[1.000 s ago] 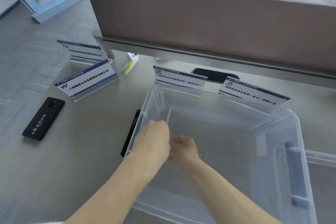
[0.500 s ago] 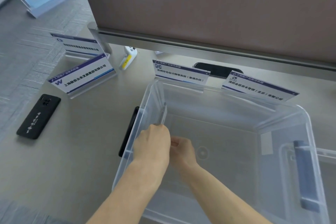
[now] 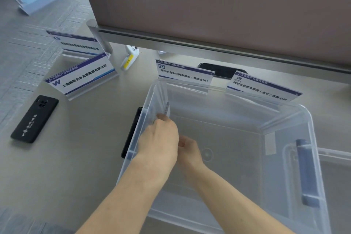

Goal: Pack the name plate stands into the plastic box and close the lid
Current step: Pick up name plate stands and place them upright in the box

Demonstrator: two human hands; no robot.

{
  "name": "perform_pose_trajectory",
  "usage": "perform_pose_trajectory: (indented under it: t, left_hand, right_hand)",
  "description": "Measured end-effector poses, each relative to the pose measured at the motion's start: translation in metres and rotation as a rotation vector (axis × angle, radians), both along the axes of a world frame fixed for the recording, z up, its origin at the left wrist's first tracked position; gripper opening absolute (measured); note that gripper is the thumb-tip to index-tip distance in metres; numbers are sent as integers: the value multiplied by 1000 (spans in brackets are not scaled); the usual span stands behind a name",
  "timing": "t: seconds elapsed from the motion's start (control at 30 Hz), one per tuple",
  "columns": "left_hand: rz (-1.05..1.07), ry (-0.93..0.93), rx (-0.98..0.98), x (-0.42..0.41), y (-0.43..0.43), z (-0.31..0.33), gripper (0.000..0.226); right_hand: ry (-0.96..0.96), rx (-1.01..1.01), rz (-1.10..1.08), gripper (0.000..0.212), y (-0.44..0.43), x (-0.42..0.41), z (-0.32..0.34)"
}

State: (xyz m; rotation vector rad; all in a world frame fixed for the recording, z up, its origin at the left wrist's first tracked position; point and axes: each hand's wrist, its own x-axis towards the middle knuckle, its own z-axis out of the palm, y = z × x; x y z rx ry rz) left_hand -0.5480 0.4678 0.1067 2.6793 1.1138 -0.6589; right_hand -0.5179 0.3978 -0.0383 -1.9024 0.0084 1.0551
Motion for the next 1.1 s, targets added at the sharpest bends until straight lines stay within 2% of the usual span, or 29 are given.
perform_pose_trajectory:
  t: [0.07, 0.13, 0.3, 0.43, 0.6, 0.73, 0.83, 1.1]
  left_hand:
    - [-50, -134, 16, 7, 2, 18, 53]
    - [-88, -288, -20, 13, 7, 42, 35]
    - [-41, -663, -358, 17, 10, 106, 33]
    - [-38, -876, -540, 42, -14, 169, 26]
    - [-238, -1040, -673, 98, -85, 264, 32]
    - [-423, -1099, -766, 136, -154, 320, 37]
    - [-506, -1100, -800, 162, -204, 342, 37]
    - [-536, -967, -834, 238, -324, 339, 39]
  right_hand:
    - [-59, 30, -26, 33, -8, 10, 26]
    - [-127, 91, -83, 39, -19, 24, 61]
    - [-177, 282, -224, 35, -56, 57, 183]
    - [-341, 350, -300, 35, -100, 80, 275]
    - [-584, 381, -484, 31, -190, 109, 377]
    - [-710, 388, -607, 23, -268, 138, 425]
    - [-789, 370, -705, 26, -330, 157, 446]
    - [-828, 322, -864, 34, -481, 214, 459]
